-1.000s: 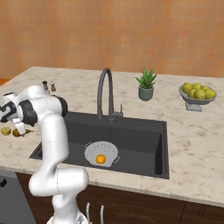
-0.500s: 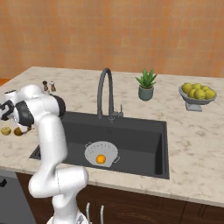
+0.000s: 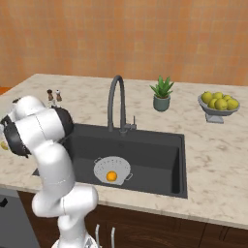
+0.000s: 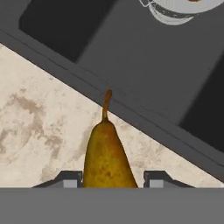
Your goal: Put the colander in the sink, put the pear, orange, kiwi in the colander, and turn on the sink faucet and pour water over the colander.
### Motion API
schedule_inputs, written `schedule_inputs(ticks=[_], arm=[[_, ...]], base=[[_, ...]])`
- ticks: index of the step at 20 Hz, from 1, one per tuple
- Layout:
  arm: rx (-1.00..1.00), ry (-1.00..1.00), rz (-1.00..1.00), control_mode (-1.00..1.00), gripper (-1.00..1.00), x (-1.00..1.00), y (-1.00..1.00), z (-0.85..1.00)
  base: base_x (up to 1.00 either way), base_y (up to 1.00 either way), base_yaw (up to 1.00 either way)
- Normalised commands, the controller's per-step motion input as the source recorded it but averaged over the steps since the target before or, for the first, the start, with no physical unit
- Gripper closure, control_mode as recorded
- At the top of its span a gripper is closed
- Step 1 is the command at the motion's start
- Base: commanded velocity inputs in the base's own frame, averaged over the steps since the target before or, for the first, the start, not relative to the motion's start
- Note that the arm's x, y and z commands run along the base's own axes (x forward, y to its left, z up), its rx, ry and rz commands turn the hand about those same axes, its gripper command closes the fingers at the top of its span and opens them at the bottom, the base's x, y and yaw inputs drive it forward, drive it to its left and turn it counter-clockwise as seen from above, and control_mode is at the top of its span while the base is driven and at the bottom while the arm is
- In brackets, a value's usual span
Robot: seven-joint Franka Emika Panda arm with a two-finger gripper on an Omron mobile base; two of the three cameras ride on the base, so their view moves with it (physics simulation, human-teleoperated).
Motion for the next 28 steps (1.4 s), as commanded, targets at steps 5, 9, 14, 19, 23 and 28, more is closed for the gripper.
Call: schedule_inputs(ticks=[5, 9, 14, 19, 23, 28], arm=[[0.09, -0.08, -0.26, -1.00, 1.00, -0.05, -0.99, 0.91], [-0.24, -0.02, -0.30, -1.00, 1.00, -0.19, -0.86, 0.21], [-0.33, 0.00, -0.22, -1.00, 1.00, -0.11, -0.79, 0.17], [-0.14, 0.00, -0.07, -1.00, 1.00, 0.00, -0.89, 0.18], [-0.18, 0.00, 0.00, -1.00, 1.00, 0.09, -0.59, -0.34], [-0.26, 0.00, 0.00, -1.00, 1.00, 0.22, -0.42, -0.62]], base=[[0.00, 0.00, 0.00], [0.00, 0.00, 0.00], [0.00, 0.00, 0.00], [0.00, 0.00, 0.00], [0.00, 0.00, 0.00], [0.00, 0.00, 0.00]])
